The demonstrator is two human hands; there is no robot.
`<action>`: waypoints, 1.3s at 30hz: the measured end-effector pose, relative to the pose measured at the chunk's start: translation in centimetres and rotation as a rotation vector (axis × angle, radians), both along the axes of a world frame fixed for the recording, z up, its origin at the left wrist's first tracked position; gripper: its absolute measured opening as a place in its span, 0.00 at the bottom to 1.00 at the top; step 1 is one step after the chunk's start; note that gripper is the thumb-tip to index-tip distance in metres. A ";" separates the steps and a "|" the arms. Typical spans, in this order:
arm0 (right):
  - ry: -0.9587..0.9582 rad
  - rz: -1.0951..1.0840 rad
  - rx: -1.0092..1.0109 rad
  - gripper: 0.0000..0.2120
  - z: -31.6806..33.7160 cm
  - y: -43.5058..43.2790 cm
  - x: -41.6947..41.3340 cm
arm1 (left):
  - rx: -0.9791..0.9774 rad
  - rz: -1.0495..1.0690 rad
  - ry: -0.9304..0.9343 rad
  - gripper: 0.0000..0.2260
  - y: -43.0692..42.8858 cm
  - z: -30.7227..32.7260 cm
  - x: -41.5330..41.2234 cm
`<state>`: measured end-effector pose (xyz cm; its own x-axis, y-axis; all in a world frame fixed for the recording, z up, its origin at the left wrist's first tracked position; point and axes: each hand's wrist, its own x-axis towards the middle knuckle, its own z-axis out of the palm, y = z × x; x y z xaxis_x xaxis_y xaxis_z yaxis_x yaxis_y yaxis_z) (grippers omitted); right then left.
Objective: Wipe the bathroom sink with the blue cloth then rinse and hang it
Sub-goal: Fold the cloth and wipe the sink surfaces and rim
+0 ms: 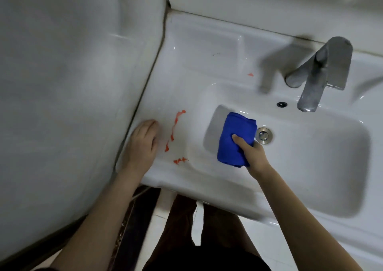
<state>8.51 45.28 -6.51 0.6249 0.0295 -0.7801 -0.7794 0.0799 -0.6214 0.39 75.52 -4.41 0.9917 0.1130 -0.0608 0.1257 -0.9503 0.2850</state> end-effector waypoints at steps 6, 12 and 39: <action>-0.290 0.265 -0.067 0.11 3.6 5.6 1.5 | 0.223 -0.020 -0.090 0.22 1.9 0.9 -0.9; -0.516 0.534 -0.178 0.16 3.5 9.8 5.0 | 0.050 0.029 0.000 0.23 1.8 0.8 -2.1; -1.141 0.974 -0.967 0.18 0.6 15.8 12.6 | -0.066 -0.015 -0.191 0.18 0.6 -1.2 -8.2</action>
